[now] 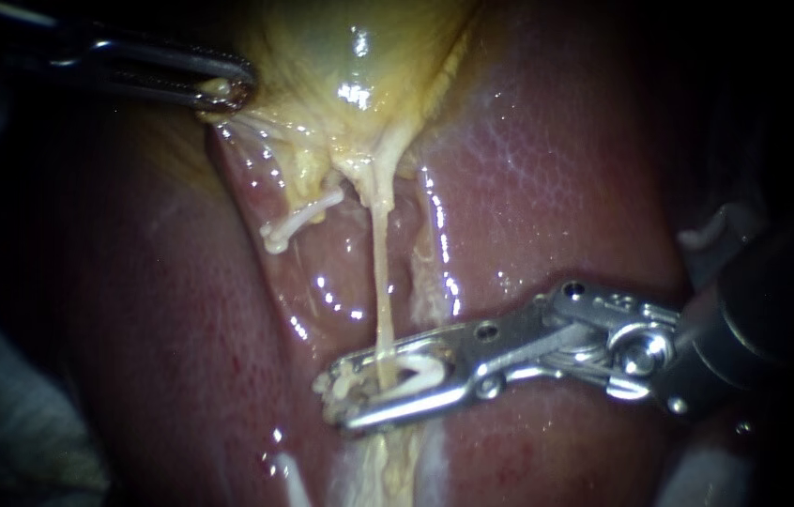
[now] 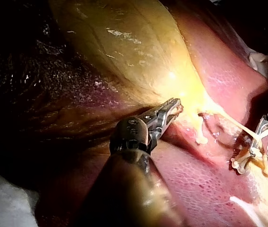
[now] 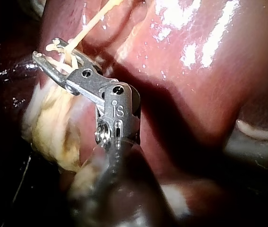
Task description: Clipping first clip right tube
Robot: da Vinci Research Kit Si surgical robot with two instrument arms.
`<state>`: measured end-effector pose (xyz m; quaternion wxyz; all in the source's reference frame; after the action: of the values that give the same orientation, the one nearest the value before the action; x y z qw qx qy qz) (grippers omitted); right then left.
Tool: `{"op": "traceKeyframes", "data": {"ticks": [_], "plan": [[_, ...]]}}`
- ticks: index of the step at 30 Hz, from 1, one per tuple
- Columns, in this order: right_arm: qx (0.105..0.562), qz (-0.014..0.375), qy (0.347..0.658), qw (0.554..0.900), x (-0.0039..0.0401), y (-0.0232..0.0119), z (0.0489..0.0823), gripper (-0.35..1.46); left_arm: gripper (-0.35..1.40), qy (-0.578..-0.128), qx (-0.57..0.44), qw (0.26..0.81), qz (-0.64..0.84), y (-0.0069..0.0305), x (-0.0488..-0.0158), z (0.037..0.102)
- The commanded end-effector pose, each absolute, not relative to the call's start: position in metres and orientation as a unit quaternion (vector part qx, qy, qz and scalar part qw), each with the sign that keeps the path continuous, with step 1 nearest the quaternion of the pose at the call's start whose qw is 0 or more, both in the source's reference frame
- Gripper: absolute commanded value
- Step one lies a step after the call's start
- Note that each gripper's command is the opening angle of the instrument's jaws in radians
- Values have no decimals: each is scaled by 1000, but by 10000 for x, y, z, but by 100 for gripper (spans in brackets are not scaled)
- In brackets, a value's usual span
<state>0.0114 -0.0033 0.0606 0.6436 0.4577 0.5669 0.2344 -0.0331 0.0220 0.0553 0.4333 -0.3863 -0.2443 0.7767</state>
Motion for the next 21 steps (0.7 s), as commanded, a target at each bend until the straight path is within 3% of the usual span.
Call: {"op": "traceKeyframes", "data": {"ticks": [1, 4, 5, 8, 21], "plan": [[457, 234, 566, 645, 112, -33, 608, -2, -35, -244, -386, 433, 777, 219, -332, 554], [459, 238, 562, 645, 110, -32, 609, -20, -35, -244, -386, 433, 777, 219, -332, 554], [461, 244, 560, 644, 108, -32, 609, -34, -35, -244, -386, 433, 777, 219, -332, 554], [469, 260, 551, 640, 106, -32, 610, -35, -35, -244, -386, 433, 777, 219, -332, 554], [468, 258, 546, 645, 106, -33, 612, -35, -35, -244, -386, 434, 777, 219, -332, 554]]}}
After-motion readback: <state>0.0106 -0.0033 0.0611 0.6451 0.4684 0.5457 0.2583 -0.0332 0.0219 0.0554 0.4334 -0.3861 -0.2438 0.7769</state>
